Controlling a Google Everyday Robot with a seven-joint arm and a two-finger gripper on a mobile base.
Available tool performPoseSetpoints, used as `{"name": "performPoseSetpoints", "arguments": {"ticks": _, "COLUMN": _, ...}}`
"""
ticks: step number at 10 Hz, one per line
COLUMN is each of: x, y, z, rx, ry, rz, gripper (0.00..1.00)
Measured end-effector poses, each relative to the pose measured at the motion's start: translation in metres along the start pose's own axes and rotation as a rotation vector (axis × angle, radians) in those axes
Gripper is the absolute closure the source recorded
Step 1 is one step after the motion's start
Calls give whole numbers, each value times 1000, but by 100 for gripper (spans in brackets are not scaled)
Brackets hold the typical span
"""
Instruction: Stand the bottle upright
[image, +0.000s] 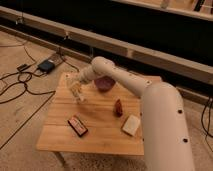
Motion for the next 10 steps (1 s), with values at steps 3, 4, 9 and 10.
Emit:
{"name": "performPoseSetpoints", "arguments": {"ticks": 3, "x": 5, "y": 3, "z": 1, "rx": 23, "ry": -31, "rz": -18, "gripper": 100}}
{"name": "performPoseSetpoints", "arguments": {"ticks": 4, "x": 8, "y": 7, "z": 2, "rx": 28, "ry": -47, "rz": -14, "gripper": 100}}
{"name": "performPoseSetpoints", "arguments": {"ticks": 9, "x": 26, "y": 11, "z": 1, "rx": 62, "ry": -88, "rz": 28, "gripper": 100}}
{"name": "performPoseSetpoints", "arguments": {"ticks": 10, "x": 29, "y": 12, "z": 0, "rx": 67, "ry": -89, "rz": 33, "gripper": 100}}
